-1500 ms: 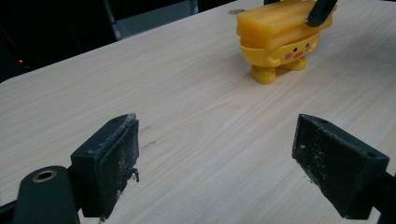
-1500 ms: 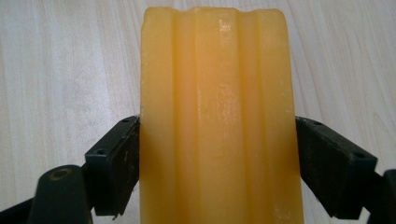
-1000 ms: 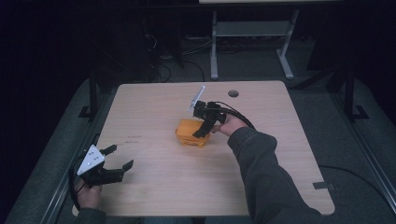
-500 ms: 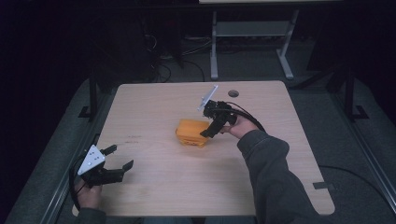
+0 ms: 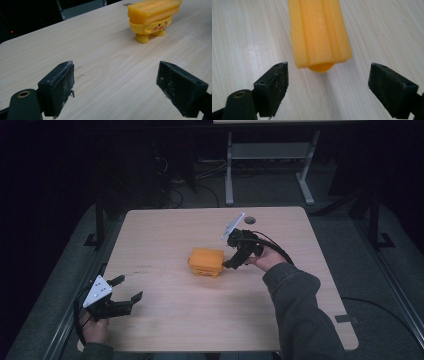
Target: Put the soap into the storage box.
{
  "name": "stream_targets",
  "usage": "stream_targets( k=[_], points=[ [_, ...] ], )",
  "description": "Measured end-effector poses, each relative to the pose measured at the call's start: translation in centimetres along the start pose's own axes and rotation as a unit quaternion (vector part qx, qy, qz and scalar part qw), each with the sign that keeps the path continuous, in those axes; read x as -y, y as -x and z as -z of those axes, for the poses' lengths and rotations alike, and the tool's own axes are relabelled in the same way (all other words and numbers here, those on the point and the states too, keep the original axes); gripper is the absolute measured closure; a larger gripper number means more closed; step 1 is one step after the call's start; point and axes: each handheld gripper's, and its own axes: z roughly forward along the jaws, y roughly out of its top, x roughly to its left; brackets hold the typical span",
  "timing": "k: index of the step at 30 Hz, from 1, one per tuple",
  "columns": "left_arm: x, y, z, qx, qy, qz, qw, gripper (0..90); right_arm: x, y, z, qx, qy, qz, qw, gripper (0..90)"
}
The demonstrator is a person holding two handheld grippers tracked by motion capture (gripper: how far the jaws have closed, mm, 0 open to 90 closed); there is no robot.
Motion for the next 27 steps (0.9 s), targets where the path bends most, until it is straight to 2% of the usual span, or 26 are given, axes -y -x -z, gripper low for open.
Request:
stream_targets(
  k=[20,27],
  points=[
    [0.0,0.1,-0.1,0.001,-0.002,-0.002,1.0,13.9,3.2,-0.1,1.7,0.014,0.015,-0.033,0.9993,16.2],
    [0.0,0.1,-0.2,0.001,-0.004,-0.003,1.0,13.9,4.4,-0.2,2.1,0.015,0.011,-0.044,0.9989,16.2]
  ],
)
